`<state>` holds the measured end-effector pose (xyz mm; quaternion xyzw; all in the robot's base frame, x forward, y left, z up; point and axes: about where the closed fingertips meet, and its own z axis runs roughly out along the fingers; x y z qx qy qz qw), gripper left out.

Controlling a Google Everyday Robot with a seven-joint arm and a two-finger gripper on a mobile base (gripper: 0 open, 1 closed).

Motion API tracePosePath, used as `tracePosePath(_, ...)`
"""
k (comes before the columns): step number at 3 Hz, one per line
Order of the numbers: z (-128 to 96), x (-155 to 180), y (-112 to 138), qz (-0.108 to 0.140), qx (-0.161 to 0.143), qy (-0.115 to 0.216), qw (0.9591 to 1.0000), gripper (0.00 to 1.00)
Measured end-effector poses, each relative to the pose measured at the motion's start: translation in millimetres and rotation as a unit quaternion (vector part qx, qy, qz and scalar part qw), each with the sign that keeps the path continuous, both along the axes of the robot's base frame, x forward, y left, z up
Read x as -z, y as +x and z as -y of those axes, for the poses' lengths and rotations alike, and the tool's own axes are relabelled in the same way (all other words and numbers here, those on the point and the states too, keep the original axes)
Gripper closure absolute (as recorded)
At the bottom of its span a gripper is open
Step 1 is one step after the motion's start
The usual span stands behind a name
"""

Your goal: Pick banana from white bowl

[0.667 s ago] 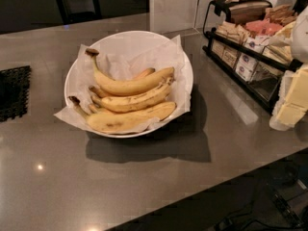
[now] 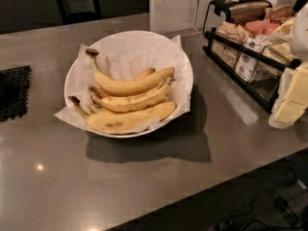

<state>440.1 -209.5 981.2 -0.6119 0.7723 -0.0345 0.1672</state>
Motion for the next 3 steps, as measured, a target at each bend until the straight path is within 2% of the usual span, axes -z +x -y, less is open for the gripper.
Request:
tracePosePath(1,-30.8,-12.6,5.7,0.012,-0.057,0.011,0.9982,0.00)
tracePosePath(2,-74.7,-26.0,14.2,0.025,-0.133,0.025,0.9905,0.00)
tracePosePath(3,-111.4,-31.4,25.7,0.028,-0.183,0.037,0.9820,0.00)
